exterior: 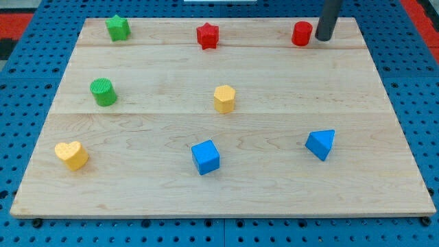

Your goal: Move the red circle closer to the red star

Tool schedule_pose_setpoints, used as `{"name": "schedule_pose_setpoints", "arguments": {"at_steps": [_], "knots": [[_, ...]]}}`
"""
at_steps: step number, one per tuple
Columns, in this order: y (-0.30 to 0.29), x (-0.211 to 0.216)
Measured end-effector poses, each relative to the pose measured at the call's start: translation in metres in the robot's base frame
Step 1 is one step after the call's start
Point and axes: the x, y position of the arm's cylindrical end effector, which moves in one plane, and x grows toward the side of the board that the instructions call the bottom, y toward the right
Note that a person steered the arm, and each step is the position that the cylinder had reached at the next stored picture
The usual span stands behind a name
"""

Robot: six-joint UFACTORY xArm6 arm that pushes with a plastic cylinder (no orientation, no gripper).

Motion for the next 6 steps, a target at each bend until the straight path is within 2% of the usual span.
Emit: {"name": "schedule_pose_setpoints", "arguments": {"at_steps": [1,3,5,6], "knots": [[-0.018,-0.005],[-0.089,-0.008],[-0.087,-0.028],[-0.113,-0.016]]}}
